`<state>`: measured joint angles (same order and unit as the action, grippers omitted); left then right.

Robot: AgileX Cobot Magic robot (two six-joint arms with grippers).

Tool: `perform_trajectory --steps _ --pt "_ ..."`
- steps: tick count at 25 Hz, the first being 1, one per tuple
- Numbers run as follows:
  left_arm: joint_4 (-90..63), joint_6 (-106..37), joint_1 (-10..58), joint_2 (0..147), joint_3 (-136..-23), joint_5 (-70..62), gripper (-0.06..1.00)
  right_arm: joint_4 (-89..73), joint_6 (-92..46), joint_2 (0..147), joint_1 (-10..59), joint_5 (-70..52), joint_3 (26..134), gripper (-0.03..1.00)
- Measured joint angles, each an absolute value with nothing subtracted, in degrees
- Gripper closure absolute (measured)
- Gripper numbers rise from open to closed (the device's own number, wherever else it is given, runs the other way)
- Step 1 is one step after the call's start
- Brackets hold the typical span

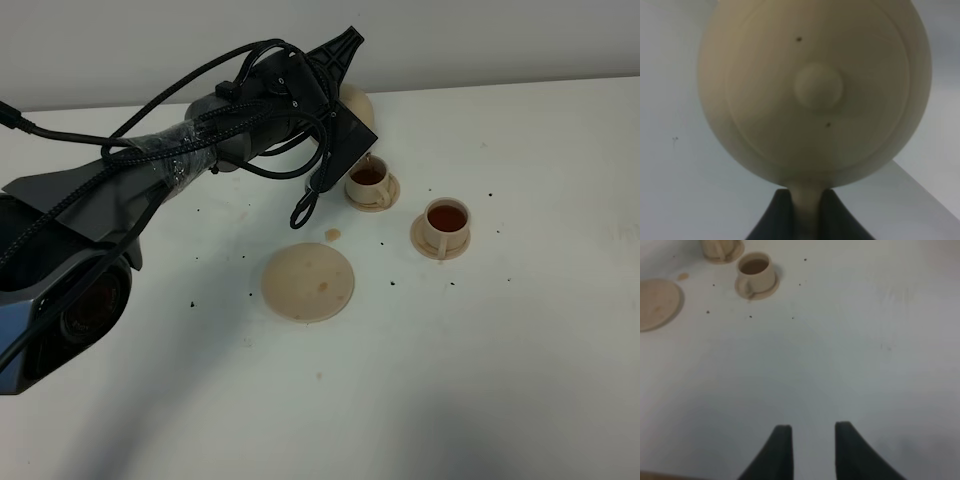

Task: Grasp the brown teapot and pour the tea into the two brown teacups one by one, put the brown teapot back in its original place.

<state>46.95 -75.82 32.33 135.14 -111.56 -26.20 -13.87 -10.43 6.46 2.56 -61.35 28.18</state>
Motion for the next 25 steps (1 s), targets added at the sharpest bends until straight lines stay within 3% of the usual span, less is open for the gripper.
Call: perform_trajectory --steps 25 --pt "47.37 -77.46 32.33 135.14 -111.56 -24.76 0.79 -13.87 -10.43 6.46 2.56 -61.35 28.18 0.73"
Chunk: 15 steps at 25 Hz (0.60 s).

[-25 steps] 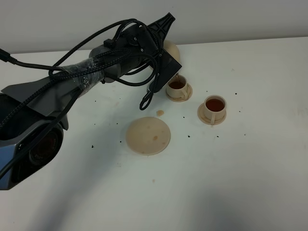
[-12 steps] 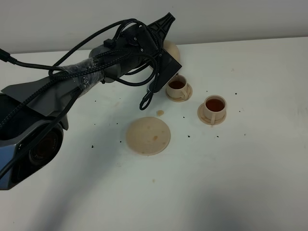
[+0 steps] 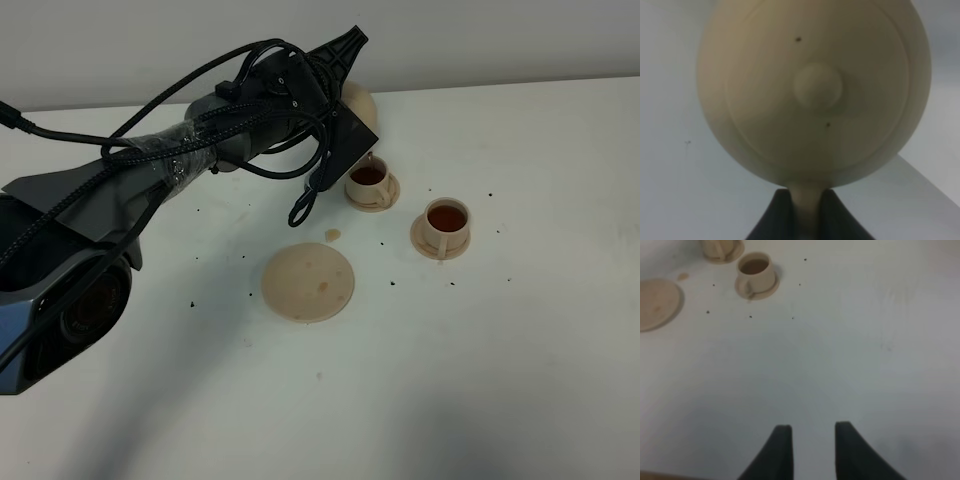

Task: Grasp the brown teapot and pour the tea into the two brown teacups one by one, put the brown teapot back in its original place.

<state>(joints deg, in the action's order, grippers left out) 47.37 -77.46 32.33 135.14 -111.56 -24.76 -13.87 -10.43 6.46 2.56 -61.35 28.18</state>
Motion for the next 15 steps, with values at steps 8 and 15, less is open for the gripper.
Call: perform_trajectory --steps 8,15 --pt "47.9 -77.46 32.33 135.14 -111.56 -24.64 0.79 -13.87 -10.43 6.46 2.56 -61.35 28.18 0.73" --pt "48.14 -77.46 32.33 135.14 -111.56 -24.64 0.79 -13.87 -10.43 6.46 2.56 -61.35 28.18 0.73"
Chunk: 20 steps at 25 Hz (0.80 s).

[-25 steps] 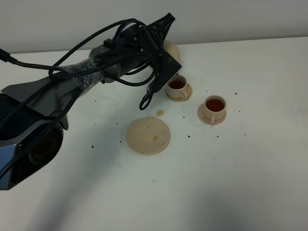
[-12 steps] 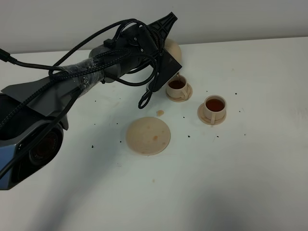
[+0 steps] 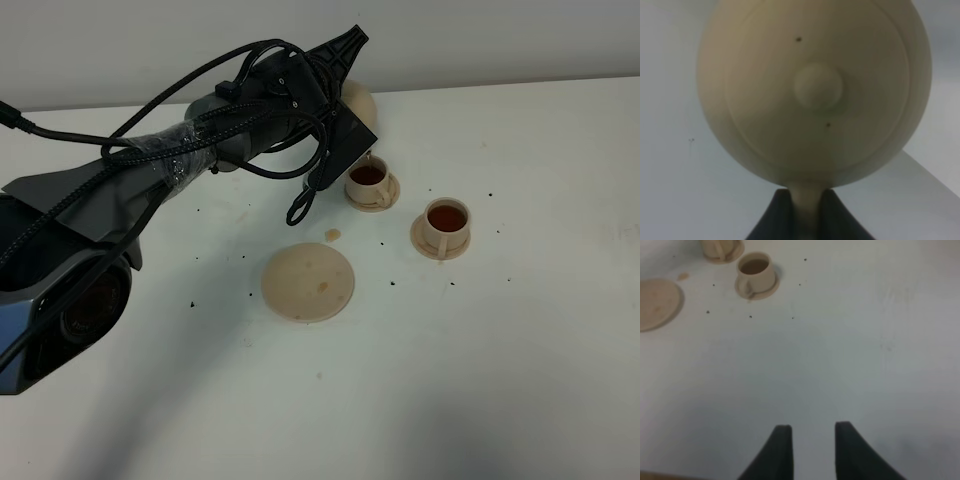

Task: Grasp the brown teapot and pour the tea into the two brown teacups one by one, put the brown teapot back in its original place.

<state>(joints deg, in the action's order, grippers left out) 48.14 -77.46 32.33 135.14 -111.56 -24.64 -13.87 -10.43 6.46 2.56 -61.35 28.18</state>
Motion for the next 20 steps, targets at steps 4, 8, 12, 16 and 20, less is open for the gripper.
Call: perform_trajectory --steps 4,8,12,16,20 --pt "48.48 -77.46 32.33 135.14 -111.56 -24.64 0.79 -13.87 -10.43 6.46 2.56 -61.35 28.18 0.73" --pt "48.53 -77.46 32.33 135.14 -111.56 -24.64 0.79 -13.87 -10.43 6.46 2.56 -61.35 28.18 0.73" --pt "48.53 -77.46 32.33 135.14 -111.56 -24.64 0.79 -13.87 -10.43 6.46 2.56 -61.35 28.18 0.73" --pt "48.48 -77.46 32.33 135.14 -111.56 -24.62 0.79 -13.87 -10.43 6.46 2.56 -61.35 28.18 0.73" --pt "48.48 -77.4 32.33 135.14 -111.56 -24.62 0.79 -13.87 -10.43 6.46 2.56 -61.35 28.18 0.73"
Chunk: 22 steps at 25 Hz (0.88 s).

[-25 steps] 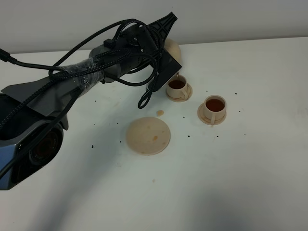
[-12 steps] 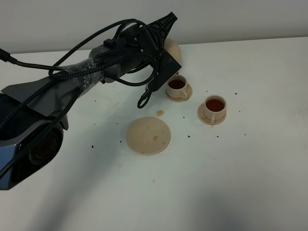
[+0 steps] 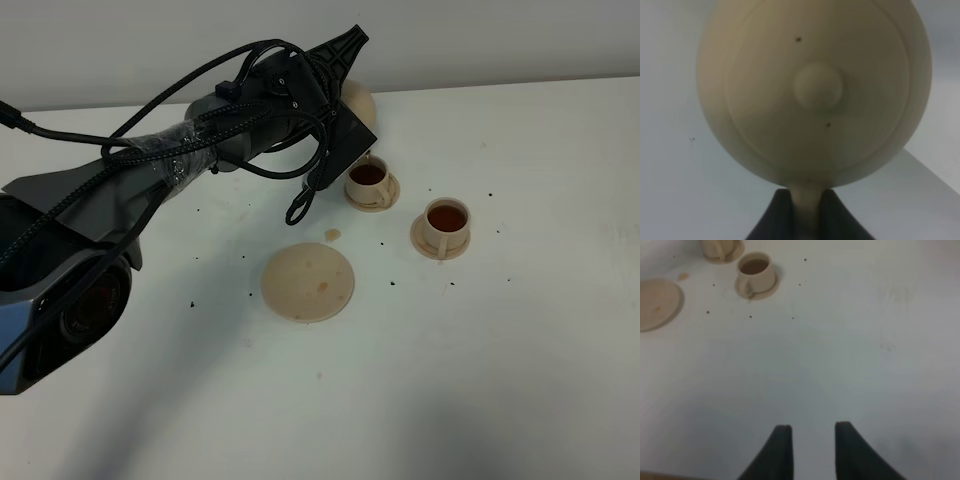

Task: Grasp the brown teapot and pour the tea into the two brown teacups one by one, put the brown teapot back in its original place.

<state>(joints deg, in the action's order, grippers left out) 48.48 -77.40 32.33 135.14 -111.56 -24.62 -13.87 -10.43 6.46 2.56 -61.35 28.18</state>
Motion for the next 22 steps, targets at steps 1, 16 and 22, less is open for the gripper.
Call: perform_trajectory --steps 1,16,22 --pt "48.48 -77.4 32.33 135.14 -111.56 -24.62 0.79 -13.87 -10.43 6.46 2.56 -61.35 28.18 0.73" --pt "47.74 -77.46 32.33 135.14 -111.56 -24.88 0.79 -13.87 -10.43 6.46 2.56 -61.35 28.18 0.73" --pt "43.1 -77.46 32.24 135.14 -111.56 -27.95 0.79 -13.87 -10.43 6.46 2.56 -61.35 28.18 0.73"
